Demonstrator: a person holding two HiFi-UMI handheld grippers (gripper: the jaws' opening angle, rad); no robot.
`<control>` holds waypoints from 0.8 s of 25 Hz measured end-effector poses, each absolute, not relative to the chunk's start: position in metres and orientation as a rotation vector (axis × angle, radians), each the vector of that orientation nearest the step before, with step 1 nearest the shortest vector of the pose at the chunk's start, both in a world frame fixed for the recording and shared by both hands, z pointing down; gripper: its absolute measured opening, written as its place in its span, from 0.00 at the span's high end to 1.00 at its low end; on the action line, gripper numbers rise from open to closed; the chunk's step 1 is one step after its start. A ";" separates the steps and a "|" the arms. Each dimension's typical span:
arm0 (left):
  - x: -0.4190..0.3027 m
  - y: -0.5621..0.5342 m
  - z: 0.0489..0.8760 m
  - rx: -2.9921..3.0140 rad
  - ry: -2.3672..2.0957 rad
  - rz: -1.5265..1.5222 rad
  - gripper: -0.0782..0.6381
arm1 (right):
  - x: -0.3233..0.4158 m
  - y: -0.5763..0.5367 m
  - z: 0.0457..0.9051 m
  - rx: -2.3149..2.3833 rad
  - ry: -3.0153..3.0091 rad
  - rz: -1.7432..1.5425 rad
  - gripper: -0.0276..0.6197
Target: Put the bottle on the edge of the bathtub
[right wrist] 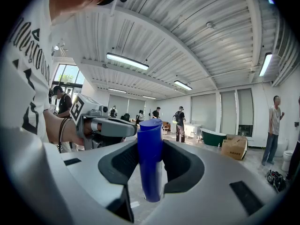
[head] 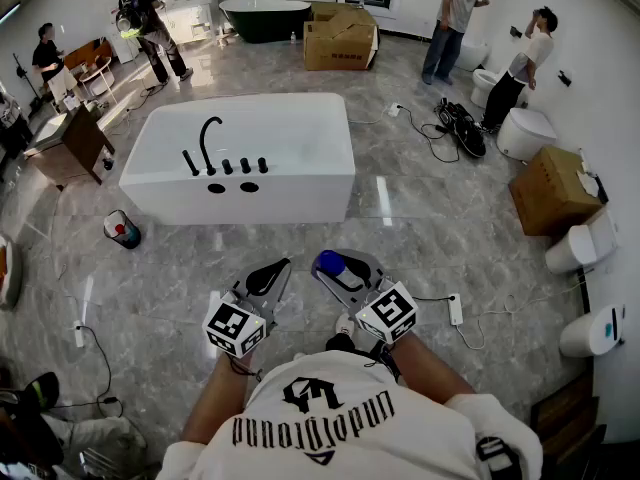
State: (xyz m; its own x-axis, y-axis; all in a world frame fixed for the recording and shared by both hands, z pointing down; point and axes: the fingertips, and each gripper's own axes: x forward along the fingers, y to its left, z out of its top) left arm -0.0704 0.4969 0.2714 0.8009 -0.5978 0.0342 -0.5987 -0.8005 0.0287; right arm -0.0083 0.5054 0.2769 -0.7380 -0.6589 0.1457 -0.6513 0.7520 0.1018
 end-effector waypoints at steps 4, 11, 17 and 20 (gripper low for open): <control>-0.068 0.484 0.273 2.939 -0.983 0.038 0.87 | -0.005 0.492 0.279 1.040 -2.782 -0.073 0.71; -0.057 0.460 0.279 2.925 -0.983 0.049 0.87 | 0.002 0.469 0.282 1.020 -2.787 -0.080 0.71; -0.029 0.429 0.286 2.916 -0.957 0.073 0.87 | 0.027 0.440 0.286 1.028 -2.783 -0.070 0.71; -0.012 0.410 0.285 2.923 -0.942 0.082 0.87 | 0.044 0.418 0.285 1.037 -2.782 -0.057 0.71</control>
